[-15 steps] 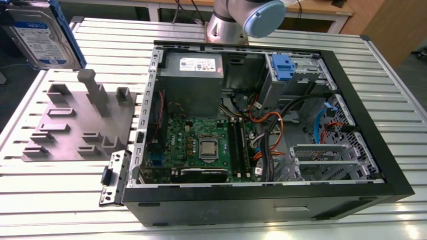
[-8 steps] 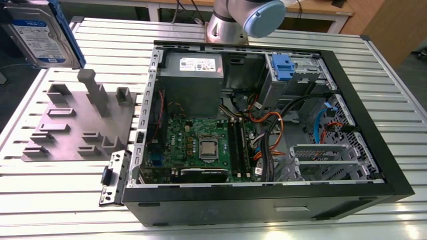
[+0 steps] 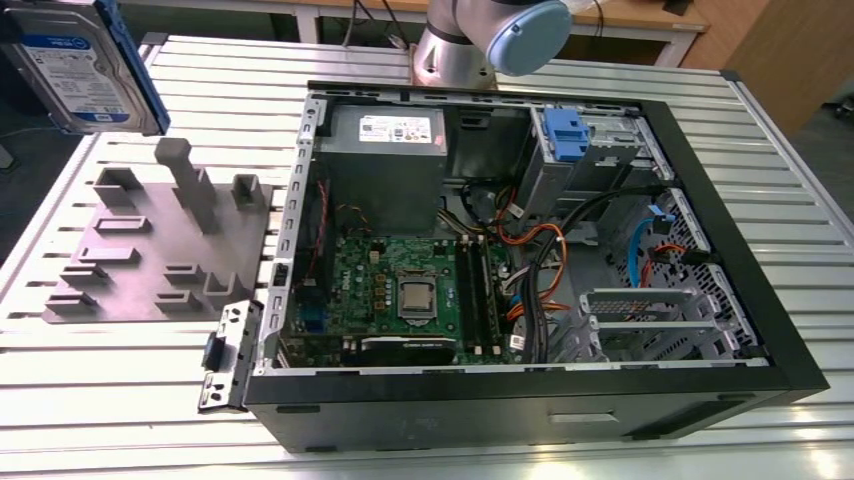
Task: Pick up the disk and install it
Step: 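Pick up the disk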
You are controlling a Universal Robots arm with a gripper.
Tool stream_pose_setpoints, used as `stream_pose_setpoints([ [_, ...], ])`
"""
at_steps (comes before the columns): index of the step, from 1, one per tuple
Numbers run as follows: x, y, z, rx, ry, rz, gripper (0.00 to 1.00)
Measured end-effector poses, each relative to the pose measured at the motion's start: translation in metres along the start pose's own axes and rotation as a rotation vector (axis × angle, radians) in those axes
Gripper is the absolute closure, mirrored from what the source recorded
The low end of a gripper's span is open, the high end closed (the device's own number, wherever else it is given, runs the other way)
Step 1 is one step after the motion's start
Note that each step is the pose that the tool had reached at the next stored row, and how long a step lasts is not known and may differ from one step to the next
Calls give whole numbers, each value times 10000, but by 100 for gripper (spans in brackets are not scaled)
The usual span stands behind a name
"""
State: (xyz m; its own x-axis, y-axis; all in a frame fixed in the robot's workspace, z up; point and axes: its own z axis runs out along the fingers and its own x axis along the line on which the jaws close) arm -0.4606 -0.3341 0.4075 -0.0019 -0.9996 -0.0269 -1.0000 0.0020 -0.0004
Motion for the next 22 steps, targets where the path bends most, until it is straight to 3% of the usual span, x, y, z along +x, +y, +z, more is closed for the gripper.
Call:
stream_pose_setpoints([
  [22, -2, 0, -92, 0, 0, 0, 64],
])
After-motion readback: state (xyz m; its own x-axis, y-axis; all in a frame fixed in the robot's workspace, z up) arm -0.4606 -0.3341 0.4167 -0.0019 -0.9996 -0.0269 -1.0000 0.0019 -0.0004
